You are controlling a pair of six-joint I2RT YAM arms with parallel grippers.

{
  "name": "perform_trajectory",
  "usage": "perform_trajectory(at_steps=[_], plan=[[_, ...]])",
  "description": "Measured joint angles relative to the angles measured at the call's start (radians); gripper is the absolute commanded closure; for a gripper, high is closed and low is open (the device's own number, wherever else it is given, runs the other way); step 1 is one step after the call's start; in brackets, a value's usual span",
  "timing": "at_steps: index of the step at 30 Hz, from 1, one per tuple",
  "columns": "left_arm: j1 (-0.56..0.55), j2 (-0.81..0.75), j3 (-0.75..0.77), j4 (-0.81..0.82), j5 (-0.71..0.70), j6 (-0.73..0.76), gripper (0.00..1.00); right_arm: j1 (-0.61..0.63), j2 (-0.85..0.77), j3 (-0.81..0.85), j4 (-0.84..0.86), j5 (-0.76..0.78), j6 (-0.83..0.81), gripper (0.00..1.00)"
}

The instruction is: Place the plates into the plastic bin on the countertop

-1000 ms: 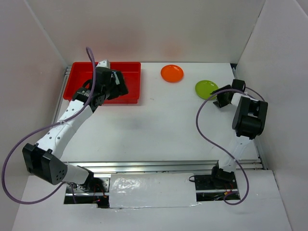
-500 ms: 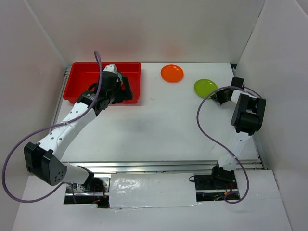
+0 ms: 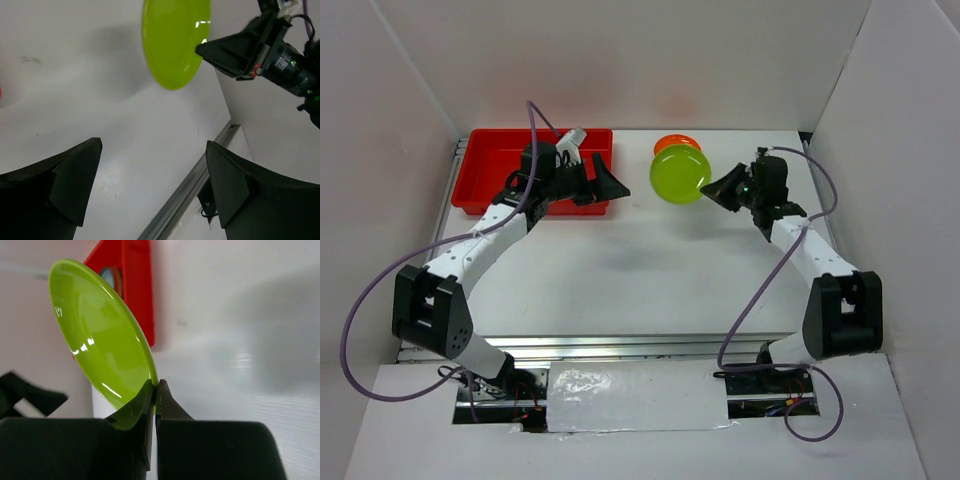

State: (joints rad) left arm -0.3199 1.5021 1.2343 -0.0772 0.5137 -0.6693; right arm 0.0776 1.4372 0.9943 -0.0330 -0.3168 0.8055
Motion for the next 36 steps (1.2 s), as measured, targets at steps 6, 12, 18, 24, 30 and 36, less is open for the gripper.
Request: perform_trajectory(at_steps=[6, 12, 18, 24, 30, 36], plan=[[0.0, 0.078, -0.01, 0.115, 0.142, -0.055, 0.18, 0.07, 0.072, -0.049, 0.121, -0.226, 0.014, 1.0], [0.011, 0.14, -0.007, 0.146, 0.19, -0.068, 0.29, 0.113, 0.074, -0.084, 0.164, -0.309, 0.042, 1.0], [0.028, 0.158, -0.007, 0.152, 0.205, -0.068, 0.43, 0.127, 0.067, -0.084, 0.166, -0.311, 0.04, 1.0], [0.034, 0.161, -0.007, 0.15, 0.212, -0.063, 0.01, 0.154, 0.053, -0.076, 0.103, -0.204, 0.016, 1.0], [0.036, 0.159, -0.007, 0.096, 0.179, -0.037, 0.01, 0.151, -0.047, -0.1, 0.092, -0.077, 0.032, 1.0], [0.043, 0.159, -0.007, 0.085, 0.161, -0.04, 0.01, 0.151, -0.092, -0.098, 0.097, -0.087, 0.034, 1.0]])
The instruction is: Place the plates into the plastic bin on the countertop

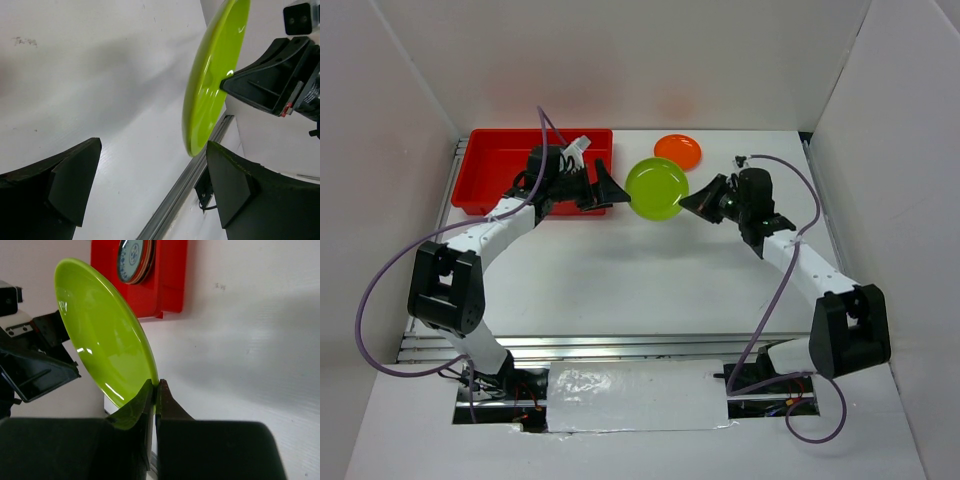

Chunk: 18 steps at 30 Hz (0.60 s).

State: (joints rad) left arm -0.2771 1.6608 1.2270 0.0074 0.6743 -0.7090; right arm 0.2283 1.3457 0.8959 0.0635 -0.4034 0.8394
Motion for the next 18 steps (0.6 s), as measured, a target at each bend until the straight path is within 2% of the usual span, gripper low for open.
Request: perform_trajectory(at_steps=[4, 6, 7, 9, 10, 12, 13, 14, 15, 16, 18], plan=[[0.002, 0.0, 0.0, 0.04, 0.016, -0.013, 0.01, 0.014, 0.01, 0.0, -0.005, -0.031, 0.0, 1.0], [0.002, 0.0, 0.0, 0.062, 0.024, -0.029, 0.12, 0.025, 0.017, 0.002, -0.003, -0.051, 0.001, 1.0], [0.002, 0.0, 0.0, 0.069, 0.027, -0.032, 0.28, 0.029, 0.021, 0.002, -0.002, -0.064, 0.001, 1.0], [0.002, 0.0, 0.0, 0.08, 0.032, -0.035, 0.52, 0.037, 0.035, 0.002, 0.008, -0.095, 0.004, 1.0], [0.002, 0.0, 0.0, 0.082, 0.032, -0.038, 0.8, 0.041, 0.045, 0.003, 0.014, -0.108, 0.008, 1.0], [0.002, 0.0, 0.0, 0.081, 0.031, -0.03, 1.0, 0.05, 0.06, 0.007, 0.016, -0.118, 0.009, 1.0], [0.002, 0.0, 0.0, 0.072, 0.012, -0.019, 1.0, 0.055, 0.066, 0.01, 0.019, -0.119, 0.013, 0.96], [0.004, 0.0, 0.0, 0.056, -0.006, -0.01, 1.0, 0.058, 0.068, 0.015, 0.024, -0.122, 0.016, 0.77], [0.007, 0.001, 0.0, 0.043, -0.012, -0.01, 1.0, 0.062, 0.069, 0.021, 0.024, -0.12, 0.02, 0.2], [0.009, 0.0, 0.0, 0.036, -0.018, -0.009, 1.0, 0.064, 0.069, 0.023, 0.027, -0.121, 0.026, 0.0], [0.017, -0.002, 0.006, 0.016, -0.06, -0.006, 1.0, 0.065, 0.069, 0.023, 0.027, -0.114, 0.021, 0.0]])
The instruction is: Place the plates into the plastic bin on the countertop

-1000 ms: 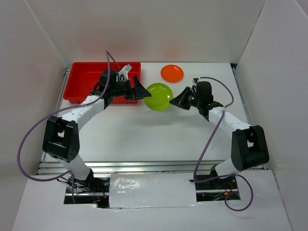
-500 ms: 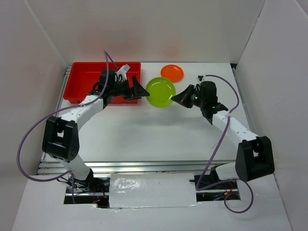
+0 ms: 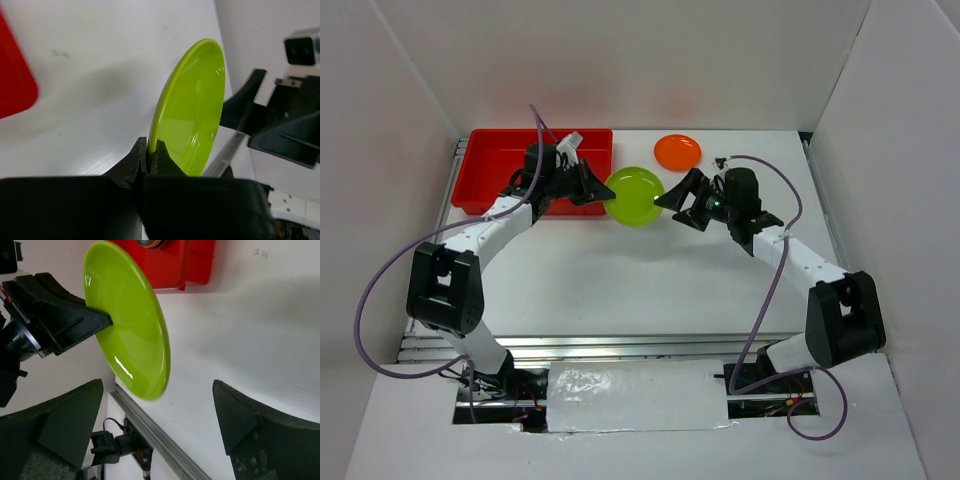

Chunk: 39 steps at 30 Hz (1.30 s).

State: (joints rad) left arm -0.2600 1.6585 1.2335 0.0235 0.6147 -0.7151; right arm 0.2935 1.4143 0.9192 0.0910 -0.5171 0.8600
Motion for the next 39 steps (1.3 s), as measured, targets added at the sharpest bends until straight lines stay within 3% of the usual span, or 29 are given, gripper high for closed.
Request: perform_trajectory(at_steps=[4, 8, 13, 17, 20, 21, 22, 23, 24, 31, 39], plan=[[0.054, -0.008, 0.008, -0.054, -0.155, -0.026, 1.0, -0.03, -0.011, -0.026, 0.014, 0.026, 0.011, 0.0], [0.221, 0.043, 0.089, -0.092, -0.287, -0.074, 1.0, -0.089, -0.022, -0.079, 0.016, 0.031, 0.013, 0.0], [0.386, 0.326, 0.404, -0.09, -0.348, -0.117, 1.0, -0.133, -0.026, -0.124, 0.016, 0.021, 0.004, 0.0], [0.416, 0.527, 0.605, -0.149, -0.352, -0.129, 1.0, -0.161, -0.037, -0.142, -0.001, 0.006, -0.012, 0.0], [0.41, 0.607, 0.667, -0.206, -0.352, -0.128, 1.0, -0.179, -0.052, -0.142, -0.005, 0.004, -0.024, 0.0], [0.407, 0.612, 0.666, -0.224, -0.352, -0.127, 0.91, -0.185, -0.059, -0.142, -0.005, 0.004, -0.027, 0.0], [0.405, 0.613, 0.659, -0.24, -0.354, -0.127, 0.74, -0.189, -0.064, -0.142, -0.005, 0.004, -0.03, 0.0], [0.403, 0.611, 0.657, -0.25, -0.356, -0.124, 0.45, -0.192, -0.068, -0.142, -0.005, 0.003, -0.032, 0.0], [0.401, 0.61, 0.656, -0.253, -0.357, -0.123, 0.01, -0.193, -0.069, -0.142, -0.005, 0.003, -0.033, 0.0], [0.393, 0.531, 0.587, -0.283, -0.401, -0.12, 0.01, -0.185, -0.046, -0.122, -0.014, 0.022, -0.041, 0.0], [0.317, 0.256, 0.508, -0.443, -0.638, -0.06, 0.01, -0.186, 0.168, 0.013, -0.02, 0.116, -0.026, 0.0]])
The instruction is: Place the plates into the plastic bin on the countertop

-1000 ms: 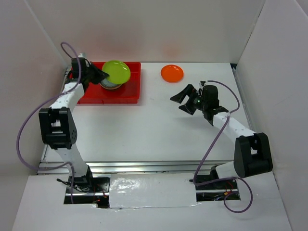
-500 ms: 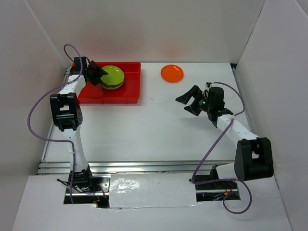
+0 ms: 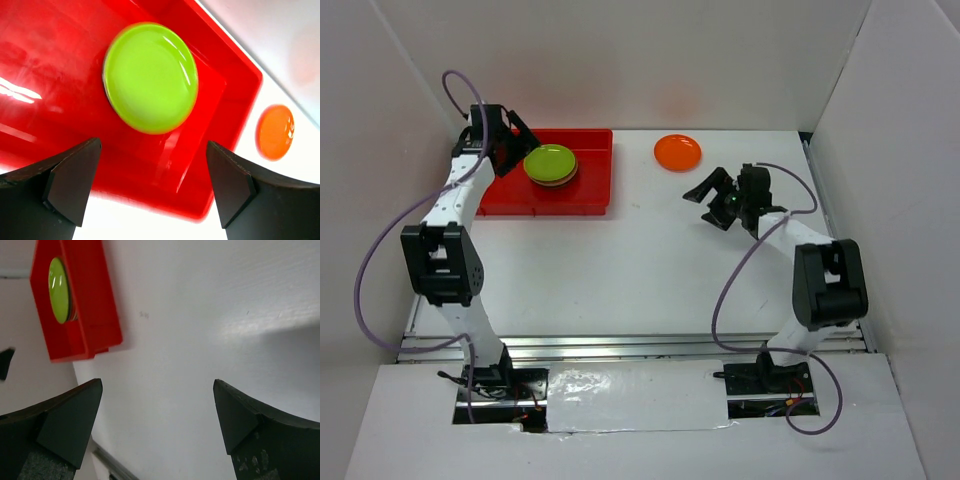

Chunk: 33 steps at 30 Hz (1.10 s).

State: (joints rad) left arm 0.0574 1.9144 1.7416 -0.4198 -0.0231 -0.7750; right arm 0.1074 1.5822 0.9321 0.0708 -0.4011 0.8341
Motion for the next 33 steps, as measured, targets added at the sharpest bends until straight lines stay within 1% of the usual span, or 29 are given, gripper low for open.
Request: perform_trajectory(at_steps=[3, 4, 7, 11, 13, 15, 18, 21, 24, 25, 26, 27, 29, 30, 32, 33], plan=[[-0.071, -0.121, -0.066, -0.016, -0.067, 0.028, 0.01, -0.01, 0.141, 0.088, 0.005, 0.03, 0.031, 0.0], [-0.091, -0.141, -0.072, -0.026, -0.069, 0.037, 0.01, -0.013, 0.168, 0.105, 0.008, 0.04, 0.042, 0.0], [-0.13, -0.18, -0.106, -0.034, -0.058, 0.045, 0.01, -0.033, 0.32, 0.216, -0.005, 0.071, 0.079, 0.0], [-0.168, -0.28, -0.292, -0.029, -0.055, 0.048, 0.01, -0.052, 0.541, 0.44, 0.005, 0.083, 0.146, 0.0], [-0.203, -0.345, -0.38, -0.036, -0.046, 0.059, 0.01, -0.061, 0.602, 0.506, 0.043, 0.065, 0.207, 0.0], [-0.236, -0.408, -0.433, -0.043, -0.032, 0.064, 0.01, -0.064, 0.645, 0.554, 0.06, 0.069, 0.263, 0.0], [-0.276, -0.491, -0.473, -0.034, -0.011, 0.066, 0.01, -0.062, 0.713, 0.65, 0.064, 0.096, 0.335, 0.01], [-0.297, -0.559, -0.495, -0.011, -0.001, 0.066, 0.01, -0.049, 0.774, 0.739, 0.063, 0.136, 0.399, 0.06], [-0.313, -0.589, -0.501, 0.001, 0.003, 0.066, 0.01, -0.03, 0.819, 0.814, 0.039, 0.183, 0.442, 0.16], [-0.317, -0.591, -0.502, 0.004, 0.003, 0.066, 0.01, -0.023, 0.835, 0.842, 0.026, 0.195, 0.455, 0.24], [-0.319, -0.591, -0.502, 0.005, 0.003, 0.066, 0.01, -0.017, 0.853, 0.874, 0.009, 0.207, 0.464, 0.28], [-0.322, -0.591, -0.504, 0.007, 0.003, 0.066, 0.01, -0.013, 0.869, 0.898, -0.002, 0.216, 0.474, 0.35], [-0.324, -0.591, -0.506, 0.005, 0.003, 0.068, 0.01, -0.004, 0.893, 0.928, -0.021, 0.237, 0.492, 0.41], [-0.324, -0.591, -0.506, 0.006, 0.003, 0.069, 0.01, 0.0, 0.897, 0.936, -0.031, 0.249, 0.5, 0.49], [-0.324, -0.591, -0.506, 0.009, 0.004, 0.069, 0.01, 0.008, 0.901, 0.945, -0.053, 0.277, 0.507, 0.53], [-0.324, -0.591, -0.506, 0.01, 0.004, 0.069, 0.01, 0.011, 0.903, 0.948, -0.063, 0.288, 0.511, 0.61]])
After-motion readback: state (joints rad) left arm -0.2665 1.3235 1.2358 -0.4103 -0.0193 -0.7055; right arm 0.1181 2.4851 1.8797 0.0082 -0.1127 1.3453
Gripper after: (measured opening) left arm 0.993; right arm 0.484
